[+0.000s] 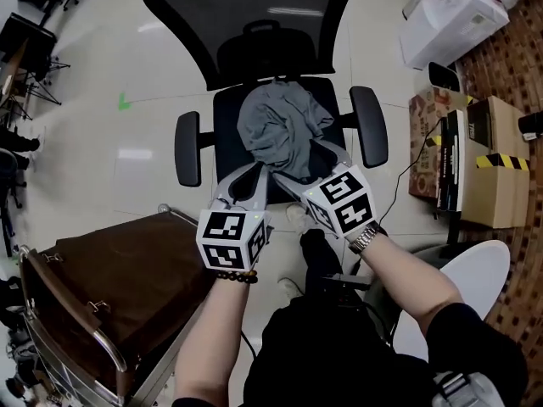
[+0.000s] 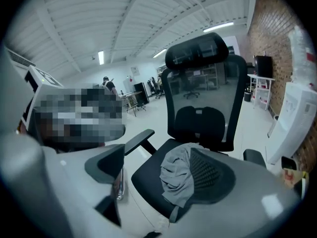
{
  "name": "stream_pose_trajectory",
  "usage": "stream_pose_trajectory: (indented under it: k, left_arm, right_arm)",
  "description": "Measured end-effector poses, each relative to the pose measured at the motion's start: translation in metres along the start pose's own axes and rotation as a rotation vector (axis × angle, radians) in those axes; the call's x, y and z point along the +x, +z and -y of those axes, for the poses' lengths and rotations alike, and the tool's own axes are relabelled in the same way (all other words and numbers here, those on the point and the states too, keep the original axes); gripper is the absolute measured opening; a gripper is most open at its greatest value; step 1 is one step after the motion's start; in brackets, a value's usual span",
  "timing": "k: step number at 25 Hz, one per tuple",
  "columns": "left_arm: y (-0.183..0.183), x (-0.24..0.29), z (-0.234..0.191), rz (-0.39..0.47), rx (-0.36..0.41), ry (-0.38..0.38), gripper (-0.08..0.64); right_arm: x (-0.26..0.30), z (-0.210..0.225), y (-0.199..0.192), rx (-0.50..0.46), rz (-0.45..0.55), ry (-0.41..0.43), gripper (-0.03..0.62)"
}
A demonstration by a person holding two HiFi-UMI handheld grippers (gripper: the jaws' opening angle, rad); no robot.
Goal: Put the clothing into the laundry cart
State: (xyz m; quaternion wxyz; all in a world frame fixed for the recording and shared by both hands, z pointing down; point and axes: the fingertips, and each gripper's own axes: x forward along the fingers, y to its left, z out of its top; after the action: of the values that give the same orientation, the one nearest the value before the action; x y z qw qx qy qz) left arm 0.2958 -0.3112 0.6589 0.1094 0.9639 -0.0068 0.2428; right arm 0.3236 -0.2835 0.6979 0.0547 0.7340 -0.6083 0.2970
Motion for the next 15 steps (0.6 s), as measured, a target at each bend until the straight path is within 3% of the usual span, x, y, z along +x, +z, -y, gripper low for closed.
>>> stream_pose_trajectory:
  k: [6,15]
  left_arm:
    - [-0.021,0.097,-0.053,-0.078,-0.044,0.015,0.002]
    - [-0.06,0.178,-0.109,-0.146,-0.096,0.04,0.002]
  right_arm:
    - [0.09,0.081,-0.034,0.03,-0.106,0.002,0.47]
    - [0.184,0.148,-0.099,0.038,-0.232,-0.025,0.551]
